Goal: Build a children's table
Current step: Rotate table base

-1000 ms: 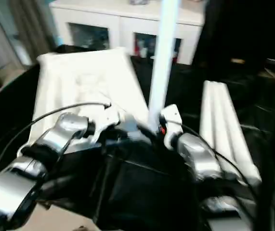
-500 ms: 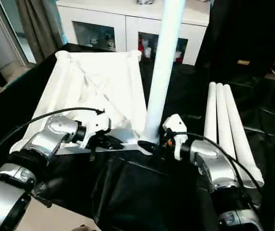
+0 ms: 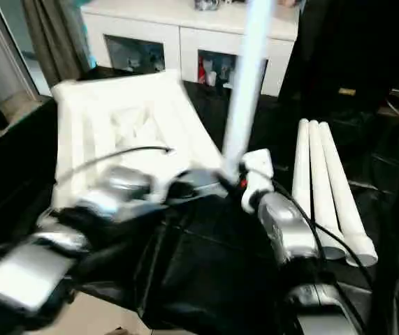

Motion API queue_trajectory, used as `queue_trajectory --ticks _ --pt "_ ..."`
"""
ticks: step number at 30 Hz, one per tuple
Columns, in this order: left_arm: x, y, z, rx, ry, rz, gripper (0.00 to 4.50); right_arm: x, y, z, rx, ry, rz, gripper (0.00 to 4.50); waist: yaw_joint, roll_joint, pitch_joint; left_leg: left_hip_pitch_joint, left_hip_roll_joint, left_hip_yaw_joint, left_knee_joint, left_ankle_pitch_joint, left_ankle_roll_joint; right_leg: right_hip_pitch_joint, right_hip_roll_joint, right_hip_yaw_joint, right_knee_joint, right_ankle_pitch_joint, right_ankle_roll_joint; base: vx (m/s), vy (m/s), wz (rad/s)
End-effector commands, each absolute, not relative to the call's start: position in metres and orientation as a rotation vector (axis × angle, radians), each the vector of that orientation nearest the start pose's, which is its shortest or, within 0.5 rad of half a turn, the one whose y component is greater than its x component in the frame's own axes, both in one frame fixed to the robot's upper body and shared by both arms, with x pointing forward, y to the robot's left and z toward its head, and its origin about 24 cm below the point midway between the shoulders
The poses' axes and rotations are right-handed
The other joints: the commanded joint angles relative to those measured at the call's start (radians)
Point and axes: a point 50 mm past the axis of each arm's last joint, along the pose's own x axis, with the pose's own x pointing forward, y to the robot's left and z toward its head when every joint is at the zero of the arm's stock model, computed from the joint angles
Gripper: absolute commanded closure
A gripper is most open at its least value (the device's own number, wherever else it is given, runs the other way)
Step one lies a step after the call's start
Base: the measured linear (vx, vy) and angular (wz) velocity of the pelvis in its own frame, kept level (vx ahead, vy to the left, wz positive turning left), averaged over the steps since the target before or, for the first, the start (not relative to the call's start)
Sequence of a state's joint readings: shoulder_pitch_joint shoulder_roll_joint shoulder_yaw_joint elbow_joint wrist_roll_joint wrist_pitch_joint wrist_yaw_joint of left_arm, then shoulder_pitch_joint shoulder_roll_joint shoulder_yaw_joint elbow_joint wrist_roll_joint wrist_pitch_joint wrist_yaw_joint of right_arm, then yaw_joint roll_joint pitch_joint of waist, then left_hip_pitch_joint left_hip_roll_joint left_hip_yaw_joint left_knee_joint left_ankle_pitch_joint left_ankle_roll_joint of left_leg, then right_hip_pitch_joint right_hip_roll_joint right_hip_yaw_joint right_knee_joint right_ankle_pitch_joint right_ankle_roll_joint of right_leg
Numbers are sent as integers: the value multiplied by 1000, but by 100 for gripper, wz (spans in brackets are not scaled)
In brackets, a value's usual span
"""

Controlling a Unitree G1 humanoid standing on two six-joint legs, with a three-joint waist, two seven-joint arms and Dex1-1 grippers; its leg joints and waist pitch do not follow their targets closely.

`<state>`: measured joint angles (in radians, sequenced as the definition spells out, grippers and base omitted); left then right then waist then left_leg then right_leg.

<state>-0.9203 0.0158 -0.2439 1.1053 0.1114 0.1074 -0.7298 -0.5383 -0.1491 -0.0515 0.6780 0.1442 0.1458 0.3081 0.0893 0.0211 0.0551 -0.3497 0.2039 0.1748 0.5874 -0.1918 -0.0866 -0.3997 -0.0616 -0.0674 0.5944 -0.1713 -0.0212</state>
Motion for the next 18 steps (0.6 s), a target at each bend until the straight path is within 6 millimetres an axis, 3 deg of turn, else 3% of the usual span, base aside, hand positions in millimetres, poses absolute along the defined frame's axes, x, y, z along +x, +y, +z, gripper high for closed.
queue_trajectory --ticks 1,2,4,6,7,8,11,13,14,17,18 --pt "369 45 62 357 420 -880 450 329 -143 1 62 438 297 175 -2 1 -62 5 15 -5 -68 -202 35 47 -76 43 -93 -343 -173 0 0 0" --pt "368 40 62 363 414 -894 450 331 -141 2 58 429 289 175 -2 -3 -63 1 14 -6 -69 -198 40 51 -76 42 -90 -324 -176 0 0 0" --pt "366 33 63 369 402 -924 450 333 -136 5 66 407 289 175 -1 0 -66 -1 16 -7 -68 -187 45 53 -77 43 -85 -279 -186 0 0 0" --pt "363 25 64 382 378 -980 450 336 -132 9 96 366 285 119 -3 2 -67 -2 15 -6 -67 -187 55 54 -76 42 -84 -246 -197 0 0 0" --pt "362 23 64 389 364 -999 450 337 -132 11 87 352 281 119 -2 11 -68 -2 15 -8 -67 -190 54 56 -78 41 -84 -248 -198 0 0 0" --pt "361 22 65 390 357 -1007 450 338 -133 12 75 343 274 119 -3 8 -67 -3 15 -8 -68 -190 56 56 -76 41 -85 -244 -198 0 0 0" --pt "361 20 67 405 301 -1016 450 338 -142 20 12 277 241 95 -4 16 -69 -2 15 -8 -67 -188 55 57 -76 41 -82 -221 -203 0 0 0" --pt "363 20 70 406 267 -995 450 336 -147 25 7 248 232 95 -3 15 -69 -3 15 -8 -66 -182 63 59 -76 42 -80 -206 -204 0 0 0" --pt "363 21 70 402 262 -992 422 335 -148 26 7 243 232 91 -1 14 -71 -4 15 -7 -64 -170 69 60 -75 42 -78 -190 -203 0 0 0" --pt "367 22 79 325 229 -967 403 328 -156 33 7 206 238 89 1 15 -70 -8 16 -7 -63 -150 83 62 -74 42 -76 -165 -203 0 0 0" --pt "367 22 79 325 229 -967 387 328 -156 33 7 206 238 89 0 15 -74 -13 15 -9 -61 -122 92 64 -76 41 -70 -132 -216 0 0 0"
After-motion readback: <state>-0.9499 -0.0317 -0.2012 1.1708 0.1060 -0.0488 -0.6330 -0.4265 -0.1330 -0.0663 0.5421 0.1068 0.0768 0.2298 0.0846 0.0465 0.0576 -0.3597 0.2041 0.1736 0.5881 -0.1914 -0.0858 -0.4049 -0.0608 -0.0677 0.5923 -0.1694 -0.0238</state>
